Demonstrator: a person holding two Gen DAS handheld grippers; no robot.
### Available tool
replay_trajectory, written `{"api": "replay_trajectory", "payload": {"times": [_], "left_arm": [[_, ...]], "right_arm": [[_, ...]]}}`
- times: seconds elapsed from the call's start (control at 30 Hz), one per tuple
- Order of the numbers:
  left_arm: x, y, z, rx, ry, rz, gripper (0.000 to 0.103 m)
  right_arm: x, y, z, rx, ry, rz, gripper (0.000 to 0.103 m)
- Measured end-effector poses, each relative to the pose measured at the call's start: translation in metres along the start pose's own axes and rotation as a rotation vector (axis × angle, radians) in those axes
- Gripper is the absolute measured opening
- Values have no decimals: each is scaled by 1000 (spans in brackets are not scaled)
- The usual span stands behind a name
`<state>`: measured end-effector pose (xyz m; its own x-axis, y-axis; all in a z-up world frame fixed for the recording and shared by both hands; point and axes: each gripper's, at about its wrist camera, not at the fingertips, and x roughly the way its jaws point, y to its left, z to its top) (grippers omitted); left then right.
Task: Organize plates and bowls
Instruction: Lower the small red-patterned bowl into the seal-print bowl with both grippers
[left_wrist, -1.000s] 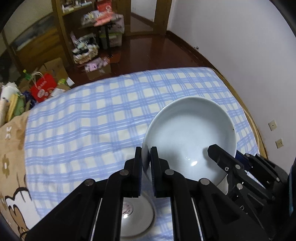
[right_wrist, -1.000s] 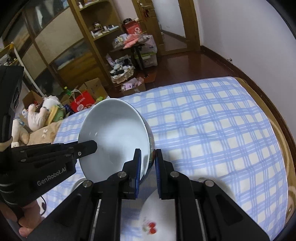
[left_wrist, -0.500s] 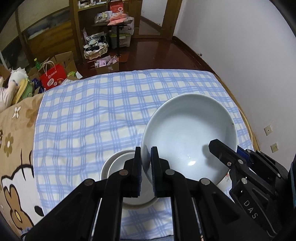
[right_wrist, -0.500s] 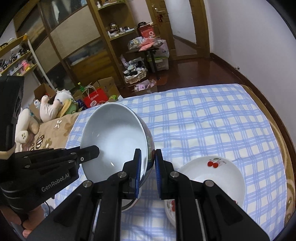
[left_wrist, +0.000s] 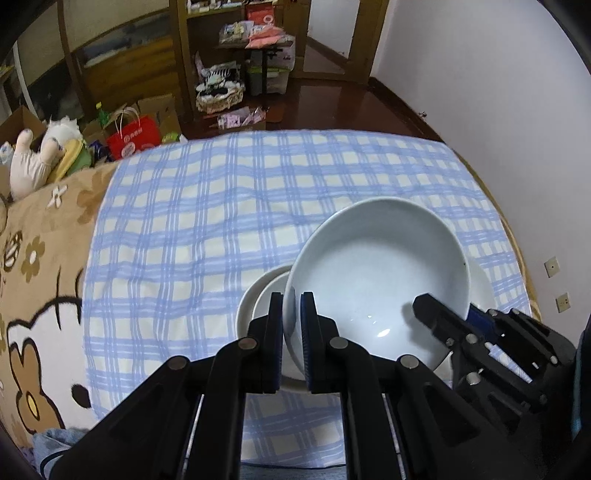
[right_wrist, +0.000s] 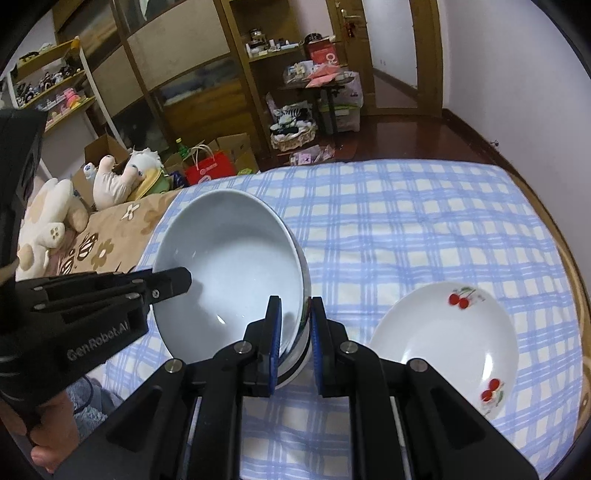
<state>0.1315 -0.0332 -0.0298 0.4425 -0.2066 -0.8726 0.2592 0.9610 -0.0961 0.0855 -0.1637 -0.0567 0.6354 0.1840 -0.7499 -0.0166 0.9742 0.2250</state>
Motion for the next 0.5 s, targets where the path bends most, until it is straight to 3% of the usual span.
{"api": "replay_trajectory", "payload": {"times": [0.13,0.5], "left_arm": [[12,10,-7,-39,14,-26,10],[44,24,-20,-68,67,22,10]], "right_arm": [[6,1,-1,-20,-1,15,16],[43,7,-15,-57,61,35,16]]}}
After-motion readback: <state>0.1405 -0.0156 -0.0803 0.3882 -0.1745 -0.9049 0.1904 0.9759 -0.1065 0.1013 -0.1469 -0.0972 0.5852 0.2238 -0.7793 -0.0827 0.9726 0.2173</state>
